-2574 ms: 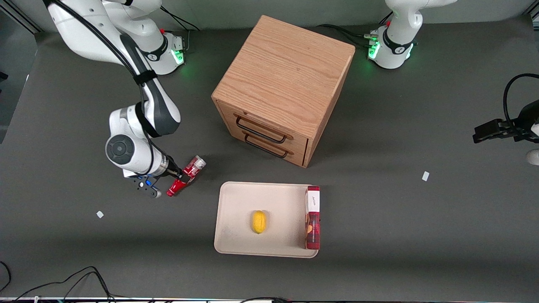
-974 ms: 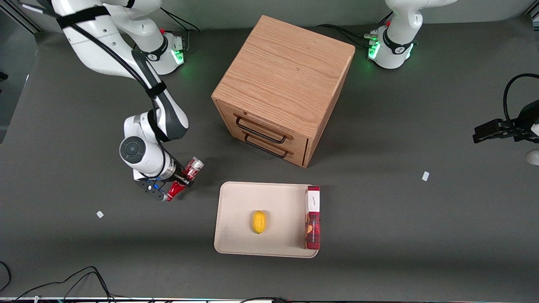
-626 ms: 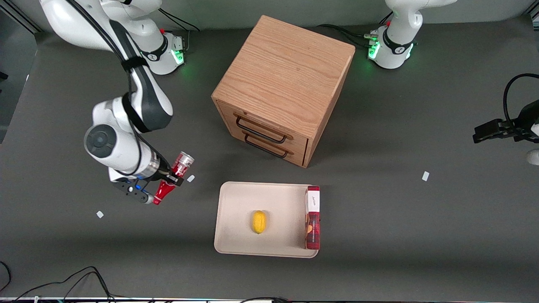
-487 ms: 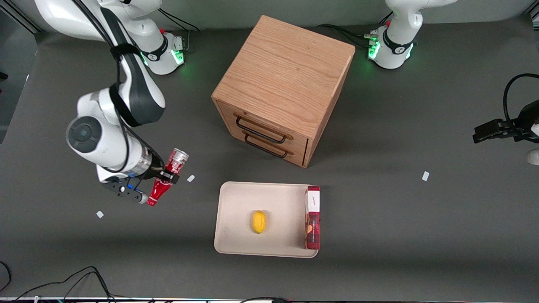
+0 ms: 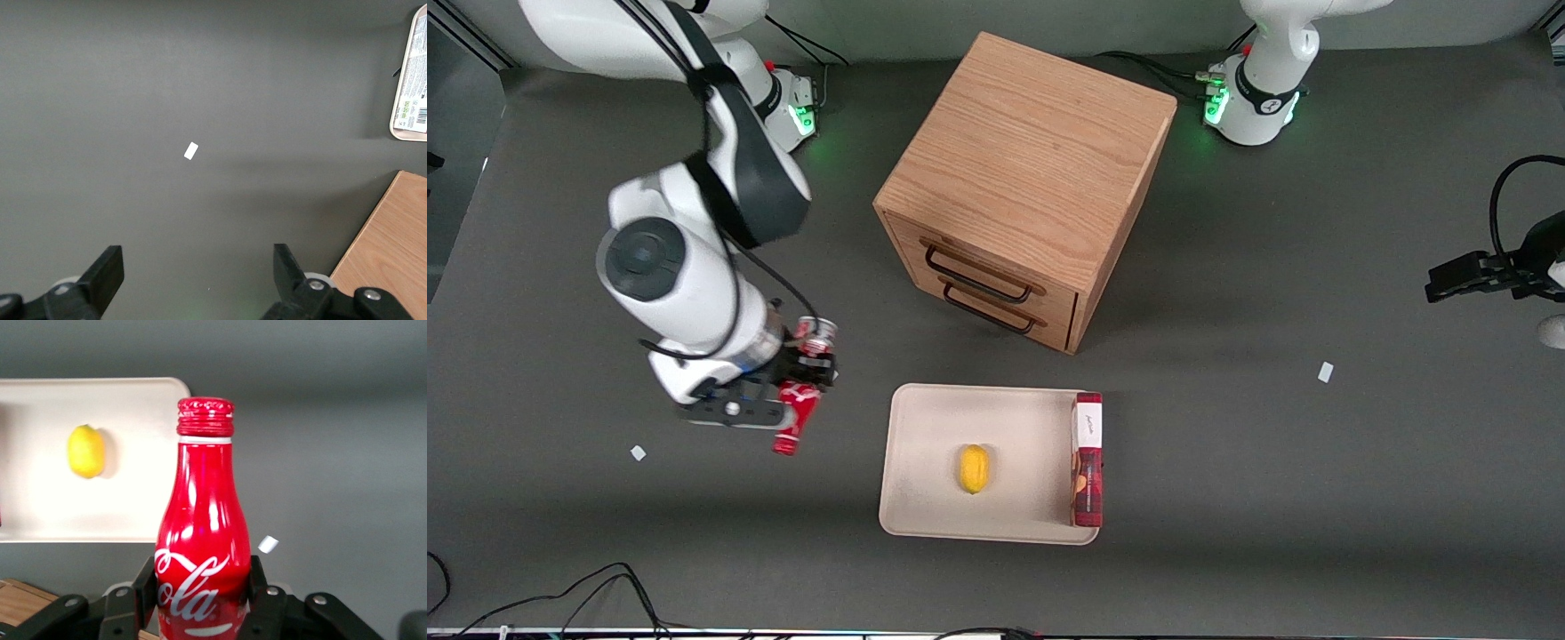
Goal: Place coke bottle on tray
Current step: 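Carry the upright bottle onto the cream tray beside the lemon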
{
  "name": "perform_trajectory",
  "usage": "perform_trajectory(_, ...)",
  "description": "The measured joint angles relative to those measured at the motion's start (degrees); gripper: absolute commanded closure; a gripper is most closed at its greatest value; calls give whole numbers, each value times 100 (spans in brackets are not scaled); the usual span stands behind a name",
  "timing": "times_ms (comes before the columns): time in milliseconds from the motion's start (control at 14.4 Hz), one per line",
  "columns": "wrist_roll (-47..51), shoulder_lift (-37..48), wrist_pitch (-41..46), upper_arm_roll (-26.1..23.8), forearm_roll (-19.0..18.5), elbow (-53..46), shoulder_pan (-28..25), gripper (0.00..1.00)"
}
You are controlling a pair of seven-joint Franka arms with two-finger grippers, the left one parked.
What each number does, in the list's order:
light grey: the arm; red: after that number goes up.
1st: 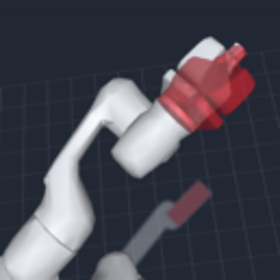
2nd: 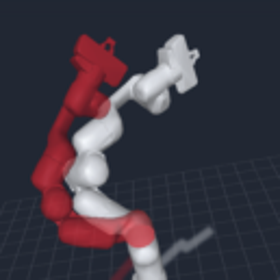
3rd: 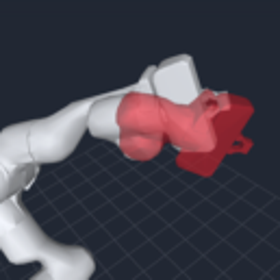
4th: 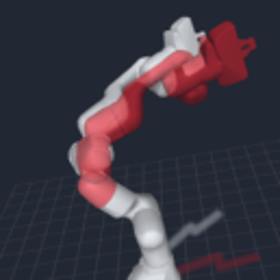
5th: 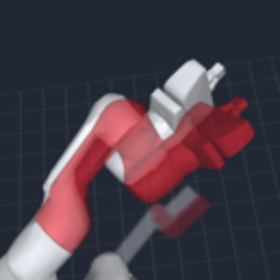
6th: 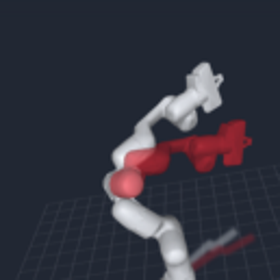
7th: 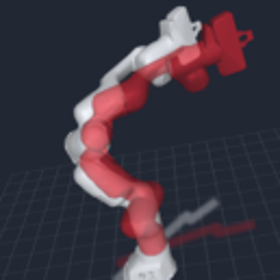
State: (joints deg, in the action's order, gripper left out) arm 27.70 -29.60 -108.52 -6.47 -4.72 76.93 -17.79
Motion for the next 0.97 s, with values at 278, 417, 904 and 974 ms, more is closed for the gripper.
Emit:
perform_trajectory(278,-499,-1241,-810,-137,-88,-772,-88,100)
perform_trajectory(417,-652,-1670,-1301,-136,-92,-889,-77,100)
perform_trajectory(904,-687,-2806,-2552,-148,-96,-969,-106,68)
perform_trajectory(974,-687,-2852,-2560,-150,-96,-1002,-110,49)
